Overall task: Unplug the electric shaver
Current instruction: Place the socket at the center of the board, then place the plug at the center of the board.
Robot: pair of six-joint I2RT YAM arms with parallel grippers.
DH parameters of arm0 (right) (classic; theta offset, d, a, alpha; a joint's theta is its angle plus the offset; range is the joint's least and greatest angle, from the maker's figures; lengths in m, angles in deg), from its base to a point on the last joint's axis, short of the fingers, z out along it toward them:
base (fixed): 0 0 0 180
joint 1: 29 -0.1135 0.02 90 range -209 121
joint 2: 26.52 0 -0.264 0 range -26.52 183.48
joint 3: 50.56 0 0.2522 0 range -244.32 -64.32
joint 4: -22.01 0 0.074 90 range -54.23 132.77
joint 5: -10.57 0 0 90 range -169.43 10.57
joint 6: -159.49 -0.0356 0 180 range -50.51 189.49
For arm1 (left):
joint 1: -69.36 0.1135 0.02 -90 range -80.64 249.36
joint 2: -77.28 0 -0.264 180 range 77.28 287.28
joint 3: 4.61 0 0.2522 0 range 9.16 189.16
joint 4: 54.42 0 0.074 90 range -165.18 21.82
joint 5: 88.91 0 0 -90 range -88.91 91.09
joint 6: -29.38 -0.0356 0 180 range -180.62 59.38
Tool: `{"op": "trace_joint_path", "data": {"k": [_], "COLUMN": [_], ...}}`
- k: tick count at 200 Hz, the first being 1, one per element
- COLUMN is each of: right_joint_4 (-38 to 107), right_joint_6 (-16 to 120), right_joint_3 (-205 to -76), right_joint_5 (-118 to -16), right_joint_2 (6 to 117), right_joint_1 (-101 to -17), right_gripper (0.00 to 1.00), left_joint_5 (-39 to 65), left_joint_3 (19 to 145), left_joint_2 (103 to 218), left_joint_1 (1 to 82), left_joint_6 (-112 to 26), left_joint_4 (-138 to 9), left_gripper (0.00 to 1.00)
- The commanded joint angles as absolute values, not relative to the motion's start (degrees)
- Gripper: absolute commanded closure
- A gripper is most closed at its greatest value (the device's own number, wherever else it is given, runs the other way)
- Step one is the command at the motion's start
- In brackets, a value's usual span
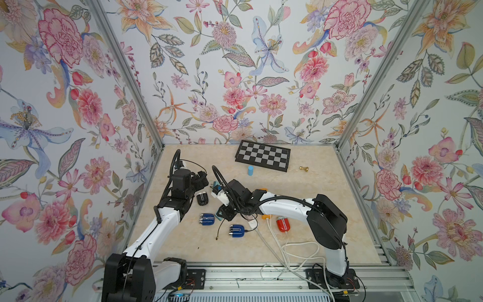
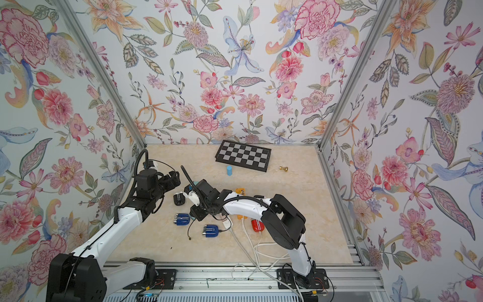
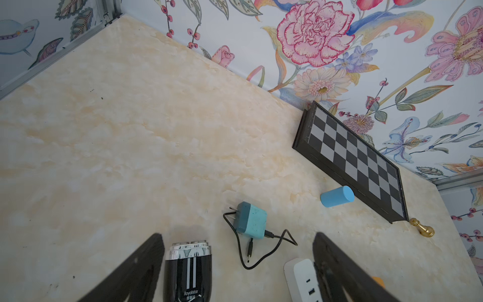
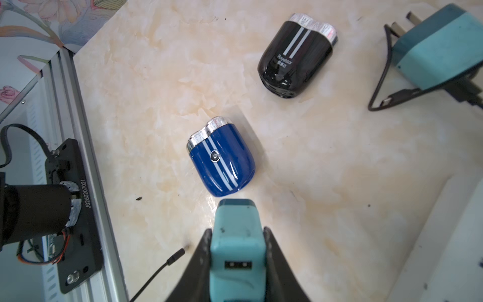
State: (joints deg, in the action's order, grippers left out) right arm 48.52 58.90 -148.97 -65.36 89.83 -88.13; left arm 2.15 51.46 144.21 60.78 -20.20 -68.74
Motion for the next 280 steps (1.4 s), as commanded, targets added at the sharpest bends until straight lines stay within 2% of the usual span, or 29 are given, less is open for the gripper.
{"op": "trace_joint_path", "data": {"k": [1,58,77,107,136,175,235,249,280], "right_joint_4": [47.62,47.64,47.47,47.55,47.55,48.93,54.42,54.99,56.35], "right_joint_6": [57.56,62.23,65.57,68.24,69.39,72.27,75.63,76.53,78.96], "right_joint_3": [-151.93,-156.58,-158.62,-160.80,-160.70,-161.25,-156.89,-155.52,-153.99], "right_joint_5": [-71.44,-85.44,-89.40,-89.84,-90.64,-90.98,-89.69,-90.08,-88.98], "right_joint_2": [92.46,98.37,100.40,101.91,101.87,100.80,95.58,93.55,89.99], "right_joint_1": [-88.36,-89.62,-91.09,-91.96,-91.96,-92.02,-92.50,-92.70,-92.99], "right_gripper": [0.96,0.91,0.80,0.64,0.55,0.36,0.31,0.24,0.23], "left_joint_5": [1.58,1.27,1.09,0.53,-1.56,-1.39,0.02,0.63,2.00], "left_joint_3": [50.94,50.53,50.47,51.16,51.26,51.46,51.18,51.21,51.08], "left_joint_2": [142.52,142.09,142.02,141.79,140.80,140.21,139.95,140.12,139.93], "left_joint_1": [61.58,61.62,61.62,61.67,61.78,62.15,62.23,62.19,62.15], "left_joint_6": [-22.13,-23.02,-23.40,-23.97,-24.47,-24.64,-24.17,-23.89,-22.69], "left_joint_4": [-71.13,-71.42,-71.47,-72.36,-73.43,-74.73,-75.00,-75.10,-74.97], "left_gripper": [0.09,0.09,0.09,0.09,0.09,0.09,0.09,0.09,0.09]}}
